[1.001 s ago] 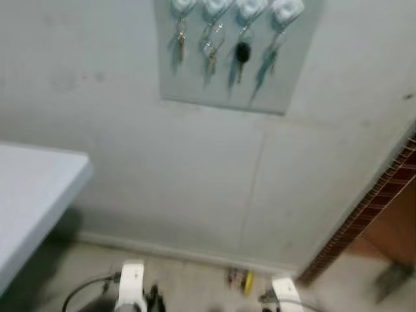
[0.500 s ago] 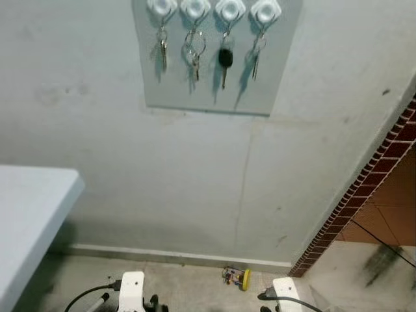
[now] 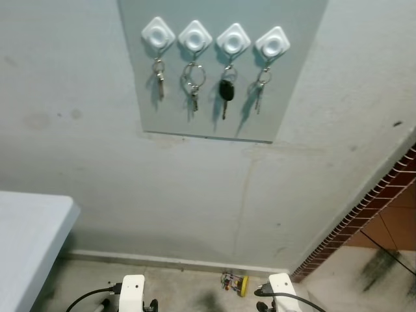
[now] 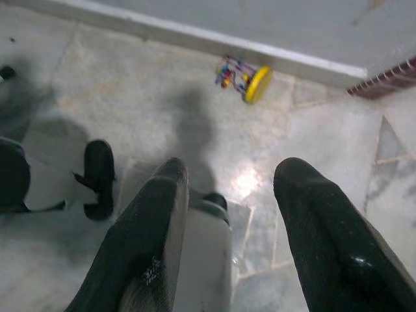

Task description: Hang keys on a hook

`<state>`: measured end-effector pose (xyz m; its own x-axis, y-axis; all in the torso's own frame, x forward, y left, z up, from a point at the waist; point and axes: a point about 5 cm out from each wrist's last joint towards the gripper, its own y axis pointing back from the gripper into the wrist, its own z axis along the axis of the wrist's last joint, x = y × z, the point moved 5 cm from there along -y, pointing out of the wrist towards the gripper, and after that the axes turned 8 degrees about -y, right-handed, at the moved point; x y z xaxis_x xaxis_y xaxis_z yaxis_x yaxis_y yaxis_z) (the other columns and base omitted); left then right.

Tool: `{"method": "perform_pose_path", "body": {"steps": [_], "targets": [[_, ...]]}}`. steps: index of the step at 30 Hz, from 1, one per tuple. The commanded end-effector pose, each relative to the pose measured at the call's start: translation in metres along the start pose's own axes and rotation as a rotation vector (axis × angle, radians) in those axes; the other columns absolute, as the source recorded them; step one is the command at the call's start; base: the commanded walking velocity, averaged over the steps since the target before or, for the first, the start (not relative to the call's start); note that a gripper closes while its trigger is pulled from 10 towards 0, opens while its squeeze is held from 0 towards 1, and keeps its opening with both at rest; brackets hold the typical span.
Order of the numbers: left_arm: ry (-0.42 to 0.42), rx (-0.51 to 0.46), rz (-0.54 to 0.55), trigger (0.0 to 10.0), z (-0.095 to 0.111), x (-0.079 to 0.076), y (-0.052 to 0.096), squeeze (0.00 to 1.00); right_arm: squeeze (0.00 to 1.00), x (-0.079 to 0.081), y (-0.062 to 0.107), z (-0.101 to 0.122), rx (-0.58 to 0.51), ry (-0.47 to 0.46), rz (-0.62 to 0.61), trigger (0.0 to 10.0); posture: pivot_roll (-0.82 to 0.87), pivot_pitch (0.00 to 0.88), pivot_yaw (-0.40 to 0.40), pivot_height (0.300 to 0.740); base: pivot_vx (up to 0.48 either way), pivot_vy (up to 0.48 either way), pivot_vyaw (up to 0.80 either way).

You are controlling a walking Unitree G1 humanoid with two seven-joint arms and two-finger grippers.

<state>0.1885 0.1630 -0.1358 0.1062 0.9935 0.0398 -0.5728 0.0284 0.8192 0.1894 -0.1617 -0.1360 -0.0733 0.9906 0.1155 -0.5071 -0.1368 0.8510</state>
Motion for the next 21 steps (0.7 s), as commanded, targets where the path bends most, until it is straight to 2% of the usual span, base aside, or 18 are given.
{"method": "perform_pose_path", "body": {"steps": [1, 12, 17, 21], "targets": [[-0.008, 0.019, 0.009, 10.0, -0.0051, 0.0036, 0.0010, 0.00, 0.00, 0.0007, -0.0006, 0.0018, 0.002, -0.004, -0.002, 10.0, -0.13, 0.000, -0.028, 0.740, 0.000, 0.000, 0.00], [0.001, 0.013, 0.004, 10.0, -0.0018, 0.0005, 0.0000, 0.00, 0.00, 0.0029, -0.0015, 0.0075, -0.017, -0.004, 0.004, 10.0, -0.14, 0.000, -0.023, 0.740, 0.000, 0.000, 0.00], [0.002, 0.013, 0.006, 10.0, -0.0014, 0.0014, -0.0001, 0.00, 0.00, 0.0013, -0.0013, 0.0059, -0.010, -0.034, -0.005, 10.0, -0.14, 0.000, -0.022, 0.740, 0.000, 0.000, 0.00], [0.001, 0.015, 0.009, 10.0, -0.0021, 0.0028, 0.0001, 0.00, 0.00, 0.0013, -0.0013, 0.0060, -0.010, -0.038, -0.004, 10.0, -0.14, 0.000, -0.021, 0.740, 0.000, 0.000, -0.61]]}}
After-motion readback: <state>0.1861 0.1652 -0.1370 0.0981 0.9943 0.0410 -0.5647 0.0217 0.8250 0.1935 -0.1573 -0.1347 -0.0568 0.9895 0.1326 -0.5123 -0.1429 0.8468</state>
